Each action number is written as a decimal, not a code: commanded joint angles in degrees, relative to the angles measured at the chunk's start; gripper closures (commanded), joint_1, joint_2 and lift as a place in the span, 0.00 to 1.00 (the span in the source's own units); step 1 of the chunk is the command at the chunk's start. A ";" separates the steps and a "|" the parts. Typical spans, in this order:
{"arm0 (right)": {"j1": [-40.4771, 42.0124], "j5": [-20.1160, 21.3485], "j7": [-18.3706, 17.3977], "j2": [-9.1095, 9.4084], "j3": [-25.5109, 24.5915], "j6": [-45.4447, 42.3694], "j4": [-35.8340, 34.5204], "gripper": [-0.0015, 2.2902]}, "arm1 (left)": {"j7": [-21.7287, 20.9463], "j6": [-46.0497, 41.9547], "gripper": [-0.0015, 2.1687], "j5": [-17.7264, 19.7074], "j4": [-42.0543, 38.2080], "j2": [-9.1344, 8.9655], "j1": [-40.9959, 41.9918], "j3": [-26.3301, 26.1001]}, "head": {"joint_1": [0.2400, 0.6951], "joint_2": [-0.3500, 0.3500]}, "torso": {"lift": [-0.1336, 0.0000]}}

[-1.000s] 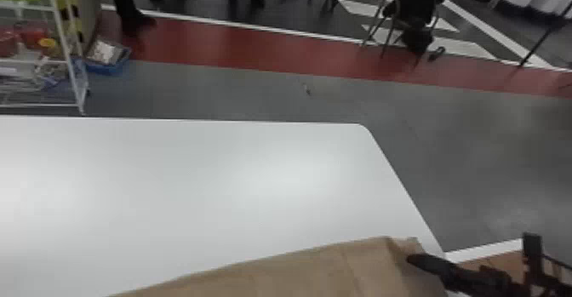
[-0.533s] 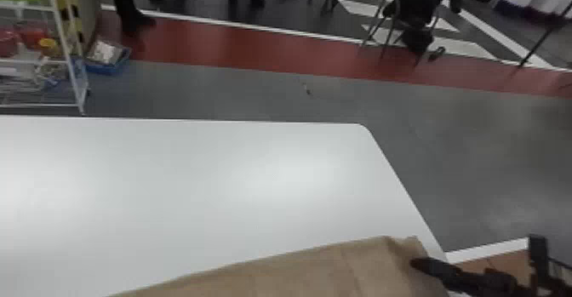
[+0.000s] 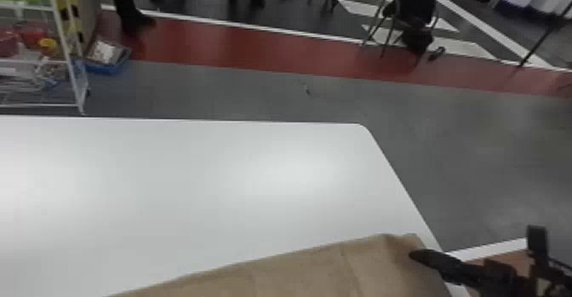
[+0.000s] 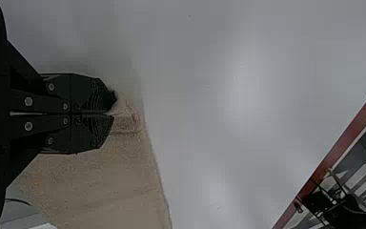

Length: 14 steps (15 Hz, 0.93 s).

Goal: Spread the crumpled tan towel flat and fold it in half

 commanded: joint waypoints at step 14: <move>-4.64 1.09 -1.39 -0.57 -0.18 3.73 0.28 0.58 | -0.05 -1.34 0.78 -0.18 0.78 0.26 -0.65 -0.50 | 1.00 0.00 | 0.08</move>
